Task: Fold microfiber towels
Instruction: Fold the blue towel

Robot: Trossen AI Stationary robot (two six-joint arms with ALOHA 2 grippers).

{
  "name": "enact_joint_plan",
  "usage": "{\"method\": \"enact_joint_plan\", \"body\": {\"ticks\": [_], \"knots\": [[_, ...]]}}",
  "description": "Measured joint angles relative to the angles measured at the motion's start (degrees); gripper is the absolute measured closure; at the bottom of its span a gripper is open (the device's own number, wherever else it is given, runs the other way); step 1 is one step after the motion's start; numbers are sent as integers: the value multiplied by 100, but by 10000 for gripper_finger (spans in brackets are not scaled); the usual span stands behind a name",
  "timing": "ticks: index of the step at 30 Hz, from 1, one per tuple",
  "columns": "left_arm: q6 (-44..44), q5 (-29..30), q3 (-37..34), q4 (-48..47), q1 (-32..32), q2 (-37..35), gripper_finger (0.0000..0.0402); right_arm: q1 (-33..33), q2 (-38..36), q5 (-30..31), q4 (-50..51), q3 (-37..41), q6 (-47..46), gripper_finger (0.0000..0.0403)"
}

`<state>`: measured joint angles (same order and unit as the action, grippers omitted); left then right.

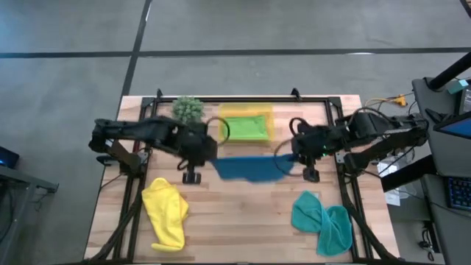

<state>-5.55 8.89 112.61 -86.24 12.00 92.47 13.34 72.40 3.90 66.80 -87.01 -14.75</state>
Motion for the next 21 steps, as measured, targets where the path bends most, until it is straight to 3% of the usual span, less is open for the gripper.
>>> {"method": "enact_joint_plan", "body": {"ticks": [5, 12, 21], "knots": [[-730, -569, -363, 686, 745, -7, 401, 1003, 13, -30, -477, 213, -882, 394], [-1668, -1270, -657, 2022, 1648, -3, 401, 2319, 15, -11, -2169, 849, -2346, 394], [-2115, -1286, -1247, 2630, 1960, 0, 401, 2617, 15, 72, -3189, 1792, -3031, 394]]}}
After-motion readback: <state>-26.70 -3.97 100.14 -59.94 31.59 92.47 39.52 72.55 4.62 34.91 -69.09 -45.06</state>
